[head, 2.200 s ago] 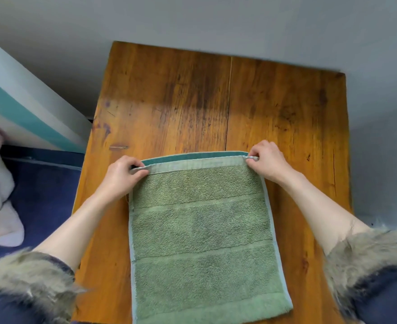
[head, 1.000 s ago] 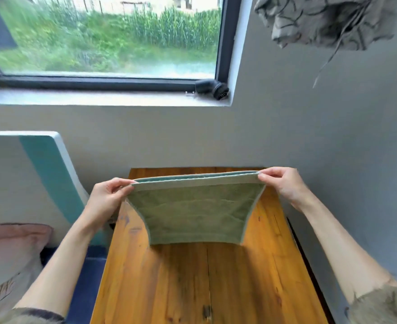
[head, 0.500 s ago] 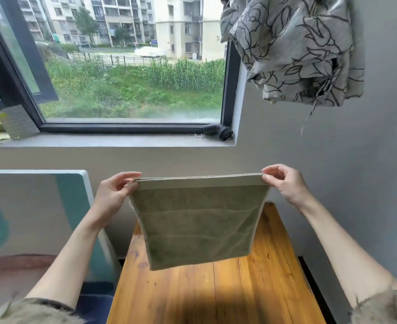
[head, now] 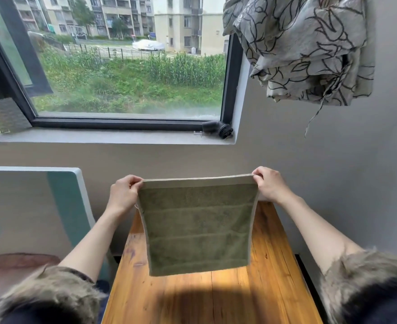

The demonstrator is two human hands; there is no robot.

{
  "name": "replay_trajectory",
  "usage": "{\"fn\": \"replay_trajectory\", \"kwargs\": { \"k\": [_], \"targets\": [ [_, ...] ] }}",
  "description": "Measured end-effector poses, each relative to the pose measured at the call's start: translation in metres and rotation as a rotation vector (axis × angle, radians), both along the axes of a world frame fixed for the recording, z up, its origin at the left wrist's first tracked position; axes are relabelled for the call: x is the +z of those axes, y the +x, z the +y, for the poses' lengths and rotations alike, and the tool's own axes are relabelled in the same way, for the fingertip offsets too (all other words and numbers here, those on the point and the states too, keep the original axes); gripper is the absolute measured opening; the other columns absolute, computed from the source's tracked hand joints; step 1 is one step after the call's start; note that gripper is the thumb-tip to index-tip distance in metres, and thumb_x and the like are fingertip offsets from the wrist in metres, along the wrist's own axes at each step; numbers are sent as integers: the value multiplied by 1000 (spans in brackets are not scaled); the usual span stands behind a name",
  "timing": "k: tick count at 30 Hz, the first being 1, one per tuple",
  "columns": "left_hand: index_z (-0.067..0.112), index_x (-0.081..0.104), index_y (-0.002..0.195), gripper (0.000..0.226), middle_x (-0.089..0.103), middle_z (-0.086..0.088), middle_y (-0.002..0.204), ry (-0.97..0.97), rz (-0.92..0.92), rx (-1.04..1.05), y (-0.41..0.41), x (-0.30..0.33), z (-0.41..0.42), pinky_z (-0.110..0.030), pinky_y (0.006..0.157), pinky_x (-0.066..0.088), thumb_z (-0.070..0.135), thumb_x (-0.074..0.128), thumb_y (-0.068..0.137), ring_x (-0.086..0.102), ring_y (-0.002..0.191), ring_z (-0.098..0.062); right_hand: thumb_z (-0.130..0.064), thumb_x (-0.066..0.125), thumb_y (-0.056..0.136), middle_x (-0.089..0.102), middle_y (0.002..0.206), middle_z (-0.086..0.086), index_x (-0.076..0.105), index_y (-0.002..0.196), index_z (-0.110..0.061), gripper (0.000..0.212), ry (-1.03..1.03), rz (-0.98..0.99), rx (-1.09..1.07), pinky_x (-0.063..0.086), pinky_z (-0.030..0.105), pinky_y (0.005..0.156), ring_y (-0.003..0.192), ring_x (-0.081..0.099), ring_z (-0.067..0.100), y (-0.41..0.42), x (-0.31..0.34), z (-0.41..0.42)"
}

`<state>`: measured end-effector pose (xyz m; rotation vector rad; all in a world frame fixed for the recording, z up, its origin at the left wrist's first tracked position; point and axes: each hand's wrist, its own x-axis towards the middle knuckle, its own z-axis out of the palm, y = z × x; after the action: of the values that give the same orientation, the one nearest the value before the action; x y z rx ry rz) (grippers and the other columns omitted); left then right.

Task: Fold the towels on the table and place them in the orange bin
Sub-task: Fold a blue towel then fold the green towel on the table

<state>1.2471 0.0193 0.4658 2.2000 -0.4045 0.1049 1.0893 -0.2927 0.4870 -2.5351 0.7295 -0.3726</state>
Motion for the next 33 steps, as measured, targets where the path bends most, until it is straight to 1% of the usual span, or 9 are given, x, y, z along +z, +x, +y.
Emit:
{"fn": "replay_trajectory", "kwargs": {
  "k": [6,9,11,14,17,21,25,29,33],
  "targets": [
    [6,67,101,15,64,-3,94,-164,-100,-22,2,25,-12,-22,81,41,11,56,92,57,89,-15,-5,45,94,63,107,17,62,101,-1,19,-83,-288,-60,39,32,83,101,56,33,-3,12,-3],
    [6,67,99,13,64,-2,91,-159,-74,-85,-8,11,-4,-21,78,41,8,56,91,57,87,-14,-3,46,93,63,106,16,62,101,0,18,-64,-308,-52,36,27,81,101,56,31,-18,-1,1],
    [10,68,93,11,65,-2,87,-128,-25,-120,-18,-12,4,-14,73,41,6,58,89,57,82,-13,-2,47,93,64,106,15,63,101,0,18,-26,-290,-47,34,23,79,101,57,31,-32,-20,6],
    [18,67,85,12,65,4,81,-16,110,-183,-42,-58,21,-9,67,41,8,61,88,58,79,-10,-4,49,93,66,106,13,64,102,-1,18,83,-142,-43,33,20,78,102,57,29,-60,-63,18],
    [17,68,84,11,67,0,84,152,370,-269,-69,-114,41,-13,60,42,10,60,89,59,78,-12,-11,50,94,67,108,8,66,102,-8,18,207,176,6,38,24,82,104,58,25,-91,-117,24],
    [16,69,88,10,69,-2,90,311,614,-351,-103,-166,61,-26,73,48,15,59,90,62,86,-16,-18,49,94,64,104,1,64,92,-19,14,392,475,53,41,26,82,100,57,17,-127,-166,37],
    [20,67,89,10,66,1,91,401,797,-421,-124,-193,71,-19,64,43,19,57,91,58,82,-10,-16,52,91,65,101,5,64,84,-17,13,567,698,38,51,35,84,91,59,16,-151,-196,42],
    [19,68,92,11,68,0,94,394,837,-416,-119,-204,72,-31,78,52,20,58,91,62,90,-16,-12,53,89,66,94,8,65,84,-11,13,657,675,-20,53,34,81,84,59,17,-157,-207,40],
    [23,65,89,7,66,4,93,346,677,-312,-105,-209,54,-35,83,51,19,59,90,61,92,-16,-16,55,90,66,94,5,64,89,-10,11,635,529,-110,52,38,82,88,61,21,-140,-217,35]
  ]
}}
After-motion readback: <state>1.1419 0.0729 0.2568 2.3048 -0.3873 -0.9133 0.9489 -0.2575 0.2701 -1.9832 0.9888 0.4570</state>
